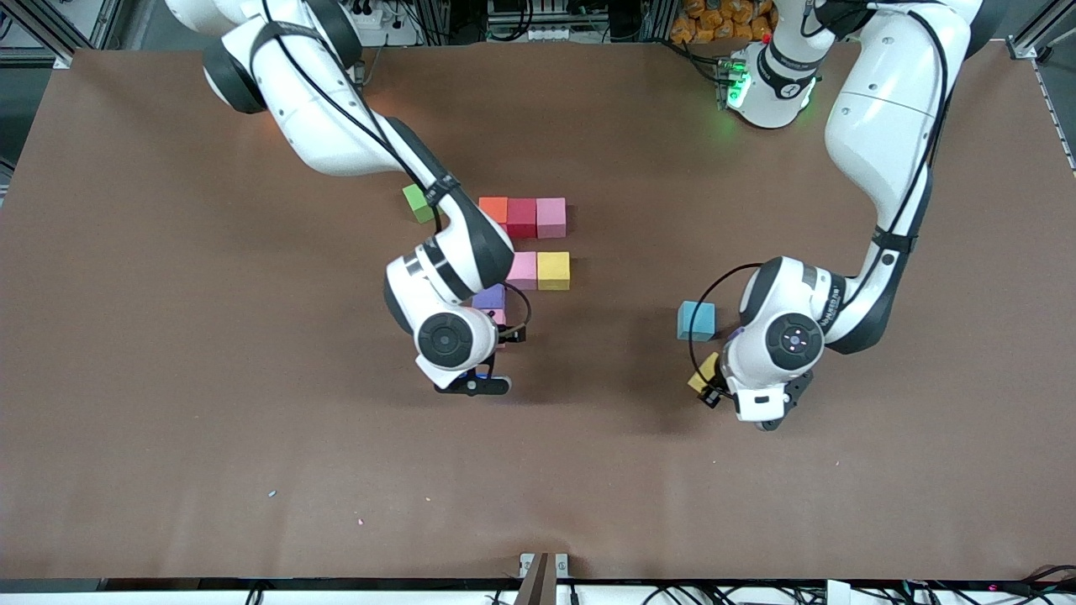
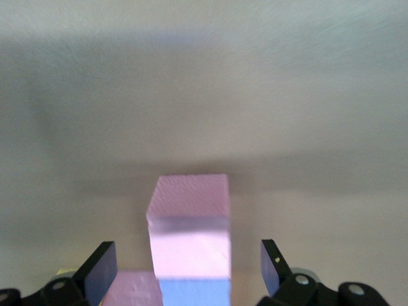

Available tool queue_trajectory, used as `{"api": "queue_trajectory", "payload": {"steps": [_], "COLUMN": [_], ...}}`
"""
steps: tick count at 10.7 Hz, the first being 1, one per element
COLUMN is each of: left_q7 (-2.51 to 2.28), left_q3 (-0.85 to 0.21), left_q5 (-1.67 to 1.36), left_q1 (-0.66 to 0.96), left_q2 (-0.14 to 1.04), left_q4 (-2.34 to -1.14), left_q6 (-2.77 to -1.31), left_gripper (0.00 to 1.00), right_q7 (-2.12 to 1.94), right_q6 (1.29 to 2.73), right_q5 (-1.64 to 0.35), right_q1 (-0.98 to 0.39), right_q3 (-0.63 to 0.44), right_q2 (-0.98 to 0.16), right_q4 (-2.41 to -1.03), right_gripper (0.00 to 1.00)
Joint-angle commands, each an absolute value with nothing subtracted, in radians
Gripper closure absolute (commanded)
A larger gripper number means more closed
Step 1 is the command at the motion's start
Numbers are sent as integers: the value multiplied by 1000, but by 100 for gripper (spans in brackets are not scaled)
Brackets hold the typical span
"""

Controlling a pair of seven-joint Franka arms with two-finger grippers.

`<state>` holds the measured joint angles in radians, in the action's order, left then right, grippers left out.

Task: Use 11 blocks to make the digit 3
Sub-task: 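Place the pink cube with the right gripper while the left gripper carries yellow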

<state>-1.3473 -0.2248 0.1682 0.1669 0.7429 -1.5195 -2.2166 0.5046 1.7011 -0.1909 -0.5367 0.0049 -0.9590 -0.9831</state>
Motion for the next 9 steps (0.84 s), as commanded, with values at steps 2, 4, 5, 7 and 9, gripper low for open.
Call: {"api": "queue_trajectory", "payload": {"steps": [2,4,5,7,9], "left_q7": [-1660,-1901,-1967,-2000,-2098], "left_q3": [-232,-235,-235,-235,-235], "left_q5": [155,155,153,150,150], "left_q1": [290,354,397,452,503], "left_q2": [727,730,739,755,793], "left_q4": [-1503,-1490,-1473,-1467,-1415], "left_q6": [-2197,-2198,-2198,-2201,-2209], "left_gripper": [100,100,100,100,100], "right_q7": [385,332,254,126,8], "right_q6": [1597,1566,1569,1565,1491], "right_q5": [-195,-129,-80,-58,-29], "right_q1": [-431,-341,-295,-192,-100], "right_q3": [8,6,8,6,6], "right_q2": [-853,-816,-804,-769,-747], "right_q4": [-1005,-1005,-1005,-1005,-1008], "right_gripper": [0,0,0,0,0]}}
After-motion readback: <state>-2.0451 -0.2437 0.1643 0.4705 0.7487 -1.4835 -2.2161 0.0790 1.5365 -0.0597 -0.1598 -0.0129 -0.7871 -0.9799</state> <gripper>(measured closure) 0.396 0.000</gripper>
